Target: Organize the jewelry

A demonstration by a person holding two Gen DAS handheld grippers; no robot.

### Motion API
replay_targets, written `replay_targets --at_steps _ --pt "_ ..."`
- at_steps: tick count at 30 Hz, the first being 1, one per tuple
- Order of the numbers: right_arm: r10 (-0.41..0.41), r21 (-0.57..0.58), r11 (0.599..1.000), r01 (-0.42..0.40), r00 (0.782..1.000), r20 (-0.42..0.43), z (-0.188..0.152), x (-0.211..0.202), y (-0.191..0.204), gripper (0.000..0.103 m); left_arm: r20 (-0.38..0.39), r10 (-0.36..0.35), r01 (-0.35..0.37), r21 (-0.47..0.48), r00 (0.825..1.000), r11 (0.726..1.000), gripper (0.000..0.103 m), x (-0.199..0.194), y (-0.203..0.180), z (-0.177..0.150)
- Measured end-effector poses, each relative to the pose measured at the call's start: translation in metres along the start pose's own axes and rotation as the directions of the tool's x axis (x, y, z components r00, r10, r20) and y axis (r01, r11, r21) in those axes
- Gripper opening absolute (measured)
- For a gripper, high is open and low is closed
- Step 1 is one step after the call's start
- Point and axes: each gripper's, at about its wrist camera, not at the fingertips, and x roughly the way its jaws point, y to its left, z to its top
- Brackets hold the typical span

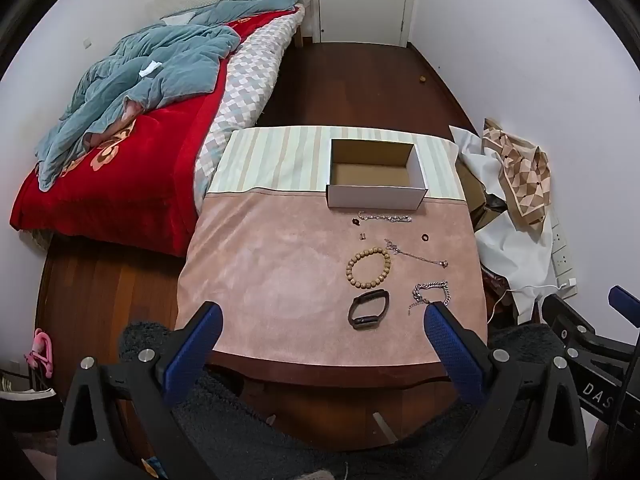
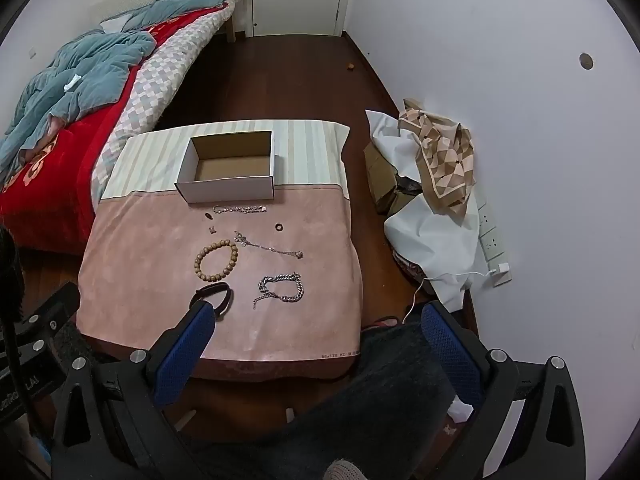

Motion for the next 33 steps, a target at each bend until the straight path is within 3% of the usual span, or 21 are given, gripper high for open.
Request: replay_targets --at_steps 33 --pt "-0.012 -0.01 1.0 0.012 1.0 0.004 -0.0006 -0.0005 0.0014 0.103 -0.006 -0.022 0.022 -0.011 1.0 1.0 0.103 0.0025 0.0035 -0.0031"
